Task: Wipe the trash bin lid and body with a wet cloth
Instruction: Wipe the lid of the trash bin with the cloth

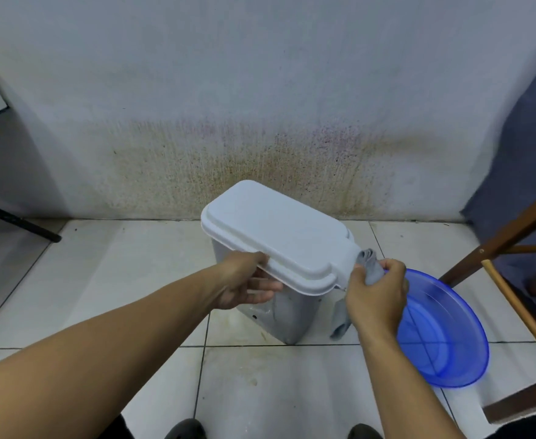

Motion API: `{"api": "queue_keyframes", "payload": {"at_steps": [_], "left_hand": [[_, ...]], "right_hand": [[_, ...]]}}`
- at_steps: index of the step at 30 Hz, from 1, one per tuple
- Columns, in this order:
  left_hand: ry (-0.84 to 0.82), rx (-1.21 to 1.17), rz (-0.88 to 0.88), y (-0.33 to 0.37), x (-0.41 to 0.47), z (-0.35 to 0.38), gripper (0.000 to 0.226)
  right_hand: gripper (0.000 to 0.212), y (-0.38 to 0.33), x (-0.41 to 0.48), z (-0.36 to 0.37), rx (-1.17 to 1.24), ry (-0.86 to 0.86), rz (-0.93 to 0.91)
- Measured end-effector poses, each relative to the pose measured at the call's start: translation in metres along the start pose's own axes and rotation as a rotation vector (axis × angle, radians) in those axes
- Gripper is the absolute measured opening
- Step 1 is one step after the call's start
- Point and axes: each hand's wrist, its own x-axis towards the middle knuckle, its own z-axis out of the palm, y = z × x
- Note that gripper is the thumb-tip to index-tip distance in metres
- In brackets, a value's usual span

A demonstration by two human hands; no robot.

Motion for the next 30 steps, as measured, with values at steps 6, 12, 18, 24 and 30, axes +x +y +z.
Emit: {"api": "queue_keyframes", "payload": {"at_steps": [6, 12, 18, 24, 30], "left_hand": [[-0.089, 0.741, -0.113, 0.003, -0.01, -0.044, 0.014], [0.387, 0.482, 0.039, 0.021, 0.013, -0.09, 0.034], [0.382, 0.313, 0.328, 0.036, 0.017, -0.083, 0.078], [0.7, 0.455, 0.357, 0.032, 0.014, -0.066, 0.046], [0.576, 0.354, 0.294, 0.027, 0.018, -0.083, 0.091]], "right_hand": [[0.029, -0.004, -0.012, -0.006, -0.072, 0.025, -0.131], [0.038, 0.007, -0.029, 0.0, -0.119, -0.019, -0.21], [0.037, 0.01, -0.026, 0.009, -0.207, -0.032, -0.317], [0.037, 0.001, 0.018, 0.012, -0.347, -0.071, -0.382], [0.042, 0.001, 0.052, 0.004, -0.424, -0.195, -0.422]]}}
